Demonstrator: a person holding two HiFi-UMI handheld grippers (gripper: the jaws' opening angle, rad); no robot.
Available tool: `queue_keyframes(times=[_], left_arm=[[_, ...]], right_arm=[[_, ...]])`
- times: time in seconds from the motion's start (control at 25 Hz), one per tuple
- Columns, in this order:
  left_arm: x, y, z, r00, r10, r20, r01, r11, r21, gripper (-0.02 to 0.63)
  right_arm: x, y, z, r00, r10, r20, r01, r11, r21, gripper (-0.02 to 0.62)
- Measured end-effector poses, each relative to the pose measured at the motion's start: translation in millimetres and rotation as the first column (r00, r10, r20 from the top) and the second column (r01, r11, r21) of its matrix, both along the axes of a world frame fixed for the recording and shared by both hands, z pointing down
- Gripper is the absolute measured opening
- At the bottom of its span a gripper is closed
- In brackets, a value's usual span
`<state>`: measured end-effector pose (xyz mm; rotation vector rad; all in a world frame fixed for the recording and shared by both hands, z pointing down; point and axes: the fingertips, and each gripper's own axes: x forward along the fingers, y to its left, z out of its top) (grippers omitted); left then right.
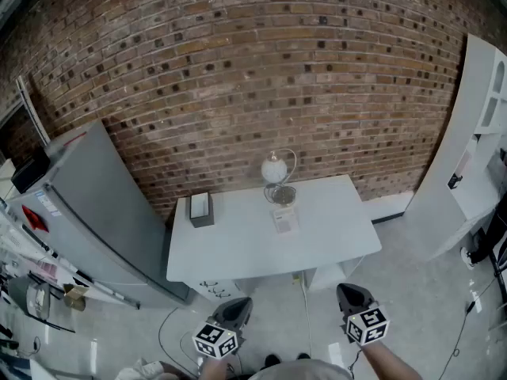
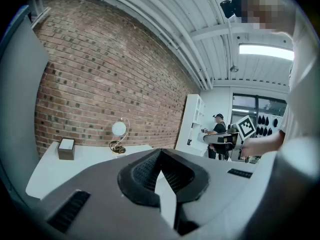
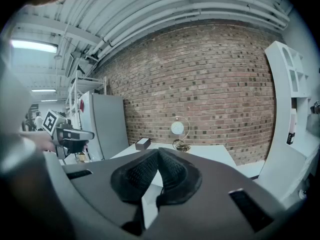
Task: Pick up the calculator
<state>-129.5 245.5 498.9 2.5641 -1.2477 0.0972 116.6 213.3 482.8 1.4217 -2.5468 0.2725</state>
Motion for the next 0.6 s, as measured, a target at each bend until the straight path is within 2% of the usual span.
queue_keyframes(times=[0.4, 0.6], left_arm=[[-1.2, -0.8, -1.9, 1.000, -0.005, -0.009, 0.005, 1.000, 0.000, 0.015], [0.2, -1.3, 0.8, 1.000, 0.000, -0.012, 0.000, 1.000, 0.000, 0.015]], right_arm=[[-3.2, 0.3, -4.4, 1.000, -0.015, -0.009, 0.015, 1.000, 0.010, 0.011], [-2.4, -1.8, -1.2, 1.000, -0.002, 0.019, 0.002, 1.000, 0.000, 0.011]])
